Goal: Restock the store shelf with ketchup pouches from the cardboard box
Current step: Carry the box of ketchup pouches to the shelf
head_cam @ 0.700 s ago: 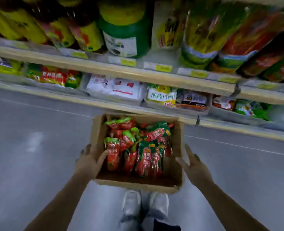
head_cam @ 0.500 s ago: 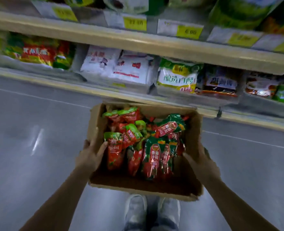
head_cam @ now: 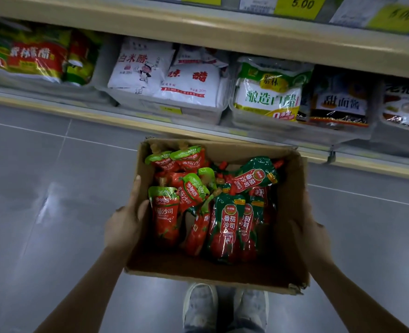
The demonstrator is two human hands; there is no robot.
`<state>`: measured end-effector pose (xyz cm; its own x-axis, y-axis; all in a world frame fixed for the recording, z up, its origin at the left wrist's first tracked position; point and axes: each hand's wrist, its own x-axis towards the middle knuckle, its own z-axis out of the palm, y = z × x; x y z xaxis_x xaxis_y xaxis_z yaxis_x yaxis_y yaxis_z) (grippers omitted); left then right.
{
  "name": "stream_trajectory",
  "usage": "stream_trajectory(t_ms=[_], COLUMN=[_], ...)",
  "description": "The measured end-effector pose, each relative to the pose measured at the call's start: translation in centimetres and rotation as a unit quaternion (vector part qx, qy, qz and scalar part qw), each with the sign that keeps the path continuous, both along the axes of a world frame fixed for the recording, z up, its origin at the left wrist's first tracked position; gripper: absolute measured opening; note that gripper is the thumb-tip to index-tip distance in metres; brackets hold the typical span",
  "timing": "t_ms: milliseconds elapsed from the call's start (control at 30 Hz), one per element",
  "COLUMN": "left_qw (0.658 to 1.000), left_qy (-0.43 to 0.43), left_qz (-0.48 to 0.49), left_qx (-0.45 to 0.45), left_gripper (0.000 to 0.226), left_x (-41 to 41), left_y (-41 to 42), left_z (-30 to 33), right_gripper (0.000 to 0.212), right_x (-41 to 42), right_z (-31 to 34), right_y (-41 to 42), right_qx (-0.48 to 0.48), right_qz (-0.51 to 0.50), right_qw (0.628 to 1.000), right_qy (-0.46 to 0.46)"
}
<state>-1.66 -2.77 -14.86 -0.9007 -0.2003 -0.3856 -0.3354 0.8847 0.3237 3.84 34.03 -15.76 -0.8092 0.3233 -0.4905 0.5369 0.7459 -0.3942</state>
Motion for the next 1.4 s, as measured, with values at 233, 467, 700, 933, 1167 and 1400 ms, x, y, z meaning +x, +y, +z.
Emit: stream_trajectory(t_ms=[233, 467, 700, 933, 1167, 1400], left_qw=[0.998, 0.995, 0.995, 0.998, 0.990, 0.976], left_qy=[0.036, 0.095, 0.085, 0.040, 0.050, 0.056], left_qz=[0.050, -0.016, -0.022, -0.026, -0.112, -0.196], left_qx=[0.026, 0.021, 0.038, 0.044, 0.071, 0.075], left_gripper=[0.061, 0.057, 0.056, 0.058, 0.061, 0.057], left_x=[-1.2, -2.6, -2.8, -0.2, 1.9, 4.0], left_y=[-0.2, -1.6, -2.2, -0.3, 3.6, 11.8], left_z=[-0.7, -1.0, 0.2, 5.7, 10.8, 17.2], right_gripper=[0.081, 0.084, 0.094, 0.090, 0.081, 0.083], right_x=[-0.8, -1.8, -1.6, 1.2, 8.4, 17.1], right_z=[-1.0, -0.1, 2.7, 9.9, 16.4, 21.9], right_y=[-0.1, 1.4, 2.1, 3.3, 6.6, 12.0], right_qx=[0.011, 0.008, -0.001, -0.001, 0.050, 0.049], right_qz=[-0.009, 0.020, 0.032, 0.017, -0.037, -0.112], right_qw=[0.999, 0.998, 0.998, 0.999, 0.998, 0.992], right_qy=[0.039, 0.054, 0.045, 0.027, 0.001, 0.021])
